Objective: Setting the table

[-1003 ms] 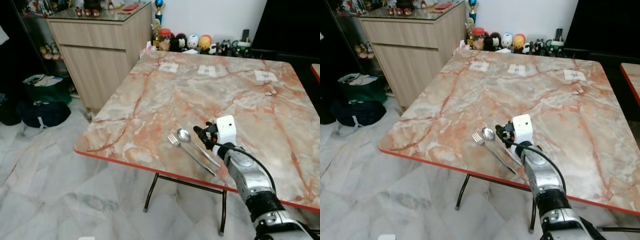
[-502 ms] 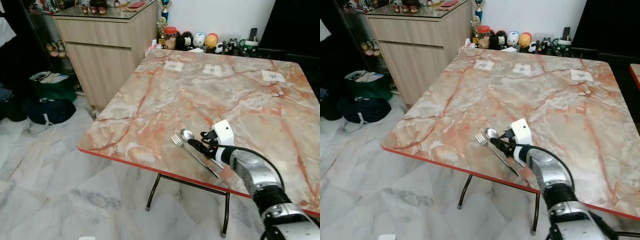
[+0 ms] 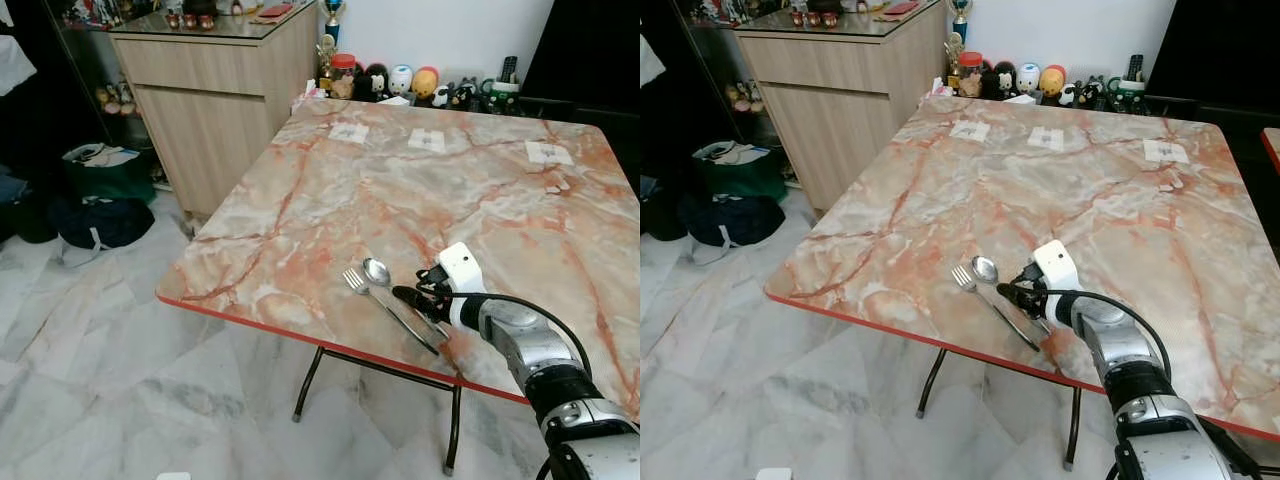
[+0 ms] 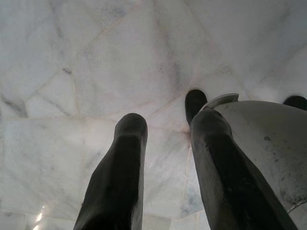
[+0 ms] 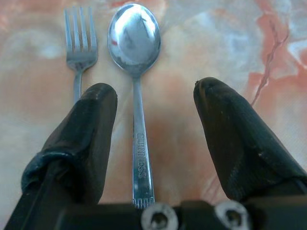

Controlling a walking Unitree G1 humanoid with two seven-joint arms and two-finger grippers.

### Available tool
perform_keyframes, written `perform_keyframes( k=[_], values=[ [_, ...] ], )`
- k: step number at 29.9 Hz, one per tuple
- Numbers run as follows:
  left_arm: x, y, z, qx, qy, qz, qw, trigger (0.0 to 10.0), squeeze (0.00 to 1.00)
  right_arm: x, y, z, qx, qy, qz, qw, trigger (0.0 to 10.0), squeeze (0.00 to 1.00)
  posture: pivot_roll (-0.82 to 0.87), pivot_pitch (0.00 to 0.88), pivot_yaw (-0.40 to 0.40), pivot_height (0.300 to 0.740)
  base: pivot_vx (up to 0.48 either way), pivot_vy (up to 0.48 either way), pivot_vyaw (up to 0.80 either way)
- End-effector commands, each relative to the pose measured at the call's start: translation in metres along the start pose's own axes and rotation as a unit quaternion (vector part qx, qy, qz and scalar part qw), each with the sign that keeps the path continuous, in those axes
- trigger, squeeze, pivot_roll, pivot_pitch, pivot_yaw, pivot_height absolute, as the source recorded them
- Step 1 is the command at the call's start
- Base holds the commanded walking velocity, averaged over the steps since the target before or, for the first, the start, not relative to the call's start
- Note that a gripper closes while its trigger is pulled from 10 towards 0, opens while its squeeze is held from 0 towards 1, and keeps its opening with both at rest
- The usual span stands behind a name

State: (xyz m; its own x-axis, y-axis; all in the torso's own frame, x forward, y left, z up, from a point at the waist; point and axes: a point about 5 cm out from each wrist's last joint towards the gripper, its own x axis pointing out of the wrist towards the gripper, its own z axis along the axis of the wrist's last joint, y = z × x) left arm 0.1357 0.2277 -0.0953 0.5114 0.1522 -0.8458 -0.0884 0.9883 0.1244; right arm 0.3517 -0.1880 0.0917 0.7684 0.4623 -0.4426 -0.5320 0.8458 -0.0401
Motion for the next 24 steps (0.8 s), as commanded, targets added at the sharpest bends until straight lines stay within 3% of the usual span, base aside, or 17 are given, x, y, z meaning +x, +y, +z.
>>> perform_keyframes(
  k=[1, 10, 11, 15, 16, 17, 24],
  values=[
    [-0.001, 0.003, -0.004, 0.002, 0.012, 0.001, 1.0, 10.0, 0.0, 0.004, 0.002, 0.005, -0.009, -0.002, 0.003, 1.0, 10.0, 0.0, -0.04, 0.011, 0.04, 0.74, 0.0, 0.0, 0.0],
    [-0.001, 0.003, -0.005, 0.005, 0.013, 0.0, 1.0, 10.0, 0.0, 0.01, 0.01, -0.005, 0.007, 0.014, 0.005, 1.0, 10.0, 0.0, -0.03, 0.0, 0.042, 0.74, 0.0, 0.0, 0.0],
    [-0.001, 0.003, -0.005, 0.006, 0.012, 0.0, 1.0, 10.0, 0.0, 0.011, 0.011, -0.006, 0.012, 0.017, 0.002, 1.0, 0.0, 0.0, -0.03, 0.0, 0.042, 0.74, 0.0, 0.0, 0.0],
    [-0.001, 0.003, -0.005, 0.007, 0.013, 0.0, 1.0, 10.0, 0.0, 0.012, 0.012, -0.009, 0.013, 0.022, -0.001, 1.0, 0.0, 0.0, -0.03, 0.0, 0.042, 0.74, 0.0, 0.0, 0.0],
    [-0.001, 0.003, -0.005, 0.007, 0.013, 0.0, 1.0, 10.0, 0.0, 0.013, 0.013, -0.01, 0.011, 0.024, -0.001, 1.0, 2.9, 0.0, -0.03, 0.0, 0.042, 0.74, 0.0, 0.0, 0.0],
    [-0.001, 0.003, -0.005, 0.008, 0.013, -0.001, 1.0, 10.0, 0.0, 0.013, 0.014, -0.011, 0.009, 0.028, 0.0, 1.0, 10.0, 0.0, -0.03, 0.0, 0.042, 0.74, 0.0, 0.0, 0.0],
    [-0.001, 0.002, -0.006, 0.008, 0.014, -0.002, 1.0, 10.0, 0.0, 0.015, 0.016, -0.013, 0.008, 0.033, 0.001, 0.999, 10.0, 0.0, -0.03, 0.0, 0.04, 0.74, 0.0, 0.0, 0.0]
  ],
)
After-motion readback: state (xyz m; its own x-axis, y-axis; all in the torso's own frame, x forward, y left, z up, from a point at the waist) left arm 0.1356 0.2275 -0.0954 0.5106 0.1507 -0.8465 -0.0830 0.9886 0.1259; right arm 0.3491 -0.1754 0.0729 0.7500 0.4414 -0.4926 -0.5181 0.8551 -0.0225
